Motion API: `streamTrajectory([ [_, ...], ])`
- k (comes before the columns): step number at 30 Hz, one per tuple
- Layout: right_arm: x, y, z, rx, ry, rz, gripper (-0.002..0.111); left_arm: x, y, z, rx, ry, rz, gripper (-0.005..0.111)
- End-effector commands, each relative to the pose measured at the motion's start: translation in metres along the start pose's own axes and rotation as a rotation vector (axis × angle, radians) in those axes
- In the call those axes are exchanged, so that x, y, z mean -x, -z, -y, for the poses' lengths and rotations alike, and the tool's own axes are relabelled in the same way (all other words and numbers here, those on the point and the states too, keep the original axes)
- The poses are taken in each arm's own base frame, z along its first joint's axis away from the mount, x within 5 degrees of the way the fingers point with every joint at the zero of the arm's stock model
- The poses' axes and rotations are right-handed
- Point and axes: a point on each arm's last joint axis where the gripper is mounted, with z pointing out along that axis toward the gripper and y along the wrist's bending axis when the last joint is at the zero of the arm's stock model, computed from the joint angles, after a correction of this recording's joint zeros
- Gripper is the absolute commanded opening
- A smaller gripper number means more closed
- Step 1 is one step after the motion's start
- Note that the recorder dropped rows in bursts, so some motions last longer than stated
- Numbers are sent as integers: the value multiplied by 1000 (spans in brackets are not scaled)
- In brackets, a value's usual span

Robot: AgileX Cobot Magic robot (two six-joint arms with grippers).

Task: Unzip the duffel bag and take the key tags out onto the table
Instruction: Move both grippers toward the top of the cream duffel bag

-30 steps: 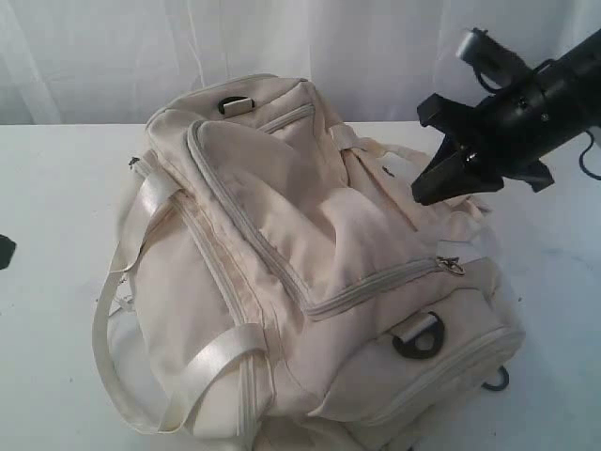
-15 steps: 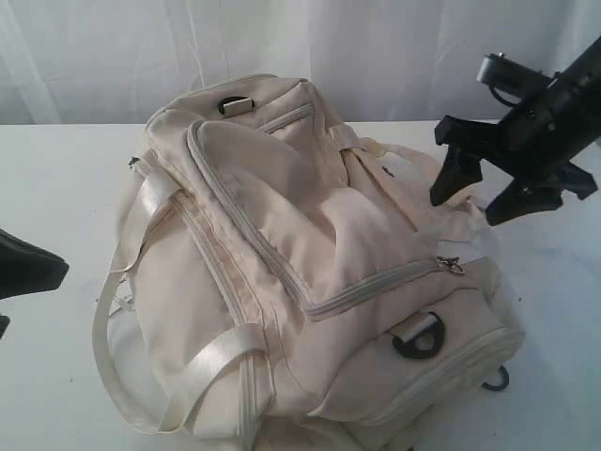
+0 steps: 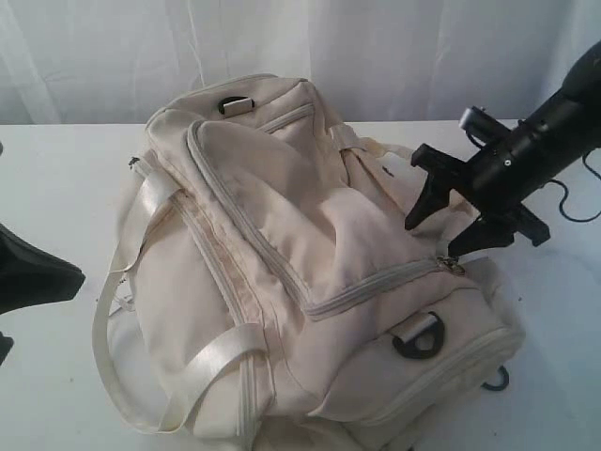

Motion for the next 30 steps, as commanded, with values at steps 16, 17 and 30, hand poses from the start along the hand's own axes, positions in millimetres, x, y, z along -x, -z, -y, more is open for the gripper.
streamTrajectory([
  [16,-4,46,-17,70,212,68,0,9,2,6,-62,73,72,0],
  [17,-5,50,-19,81,213,79,0,9,2,6,-63,77,77,0],
  [30,-24,81,-43,205,273,102,0,86,39,17,-308,64,418,0],
])
